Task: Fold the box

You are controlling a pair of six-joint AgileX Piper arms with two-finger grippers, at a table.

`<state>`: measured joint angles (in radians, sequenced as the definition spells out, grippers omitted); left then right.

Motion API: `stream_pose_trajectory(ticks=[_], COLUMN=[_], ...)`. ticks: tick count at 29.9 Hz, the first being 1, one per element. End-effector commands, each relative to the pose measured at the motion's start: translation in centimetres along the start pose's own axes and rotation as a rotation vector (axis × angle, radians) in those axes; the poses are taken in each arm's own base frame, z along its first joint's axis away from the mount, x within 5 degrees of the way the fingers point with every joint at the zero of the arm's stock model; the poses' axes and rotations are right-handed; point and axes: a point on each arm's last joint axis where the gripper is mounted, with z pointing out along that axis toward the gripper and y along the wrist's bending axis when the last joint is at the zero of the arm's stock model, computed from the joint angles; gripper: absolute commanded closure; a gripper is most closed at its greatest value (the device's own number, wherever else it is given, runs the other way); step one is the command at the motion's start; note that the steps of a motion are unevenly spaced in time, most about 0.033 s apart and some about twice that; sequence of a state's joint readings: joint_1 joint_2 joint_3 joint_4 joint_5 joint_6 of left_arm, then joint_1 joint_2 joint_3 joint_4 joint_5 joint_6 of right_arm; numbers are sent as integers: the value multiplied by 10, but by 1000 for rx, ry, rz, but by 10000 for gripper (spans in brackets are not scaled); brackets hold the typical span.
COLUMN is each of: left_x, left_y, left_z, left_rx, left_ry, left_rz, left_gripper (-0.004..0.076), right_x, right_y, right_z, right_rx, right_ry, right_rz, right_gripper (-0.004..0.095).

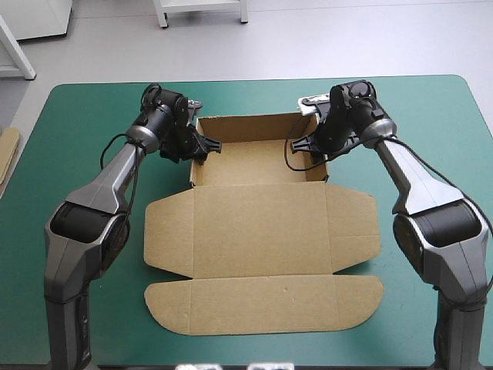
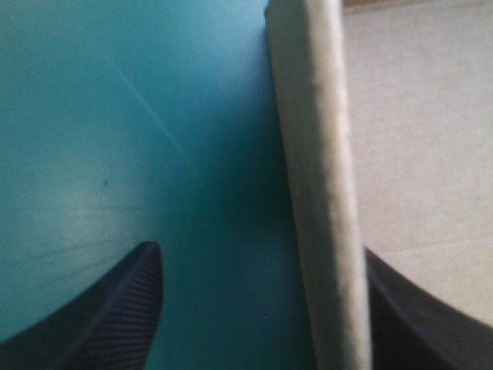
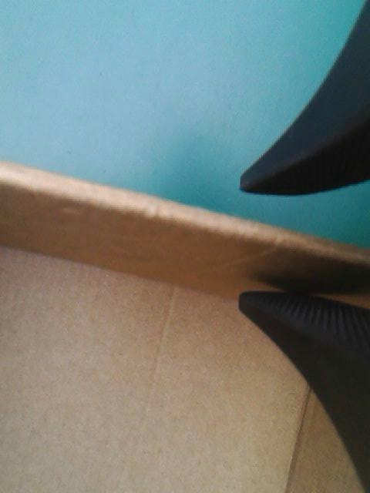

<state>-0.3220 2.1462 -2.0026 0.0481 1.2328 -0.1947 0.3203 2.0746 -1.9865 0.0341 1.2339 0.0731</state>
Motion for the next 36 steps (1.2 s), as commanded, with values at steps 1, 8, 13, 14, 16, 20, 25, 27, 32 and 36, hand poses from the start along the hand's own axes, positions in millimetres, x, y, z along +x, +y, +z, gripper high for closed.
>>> stream_pose_trajectory(ticks=[1, 8, 13, 14, 16, 20, 25, 27, 32, 36], left_x=[-7, -14, -15, -15, -14, -6, 8, 14, 29, 54], left_y=[3, 2, -3, -4, -6, -4, 0, 1, -1, 2], left_z=[-47, -65, -79, -82, -98, -132, -168, -177, -182, -167], left_rx=[6, 19, 83, 84, 110, 116, 104, 118, 180, 198], left_ry=[-118, -177, -226, -236, -282, -356, -407, -424, -498, -537], left_rz=[-2, 10, 25, 32, 48, 78, 143, 148, 169, 140], left_gripper=[176, 176, 176, 176, 176, 176, 176, 176, 178, 178], right_x=[-6, -11, -12, -12, -11, -10, -10, -10, -10, -10], right_y=[-6, -4, 0, 0, 0, 0, -1, 0, 0, 1], right_z=[-43, -55, -64, -66, -70, -78, -80, -80, -80, -80], right_rx=[19, 9, -30, -36, -39, -28, -26, -34, -38, -38], right_ry=[-116, -151, -175, -179, -188, -204, -208, -208, -208, -209], right_rz=[-13, -10, 2, 4, 1, -5, -8, -7, -6, -8], right_gripper=[322, 312, 314, 314, 314, 314, 314, 314, 314, 317])
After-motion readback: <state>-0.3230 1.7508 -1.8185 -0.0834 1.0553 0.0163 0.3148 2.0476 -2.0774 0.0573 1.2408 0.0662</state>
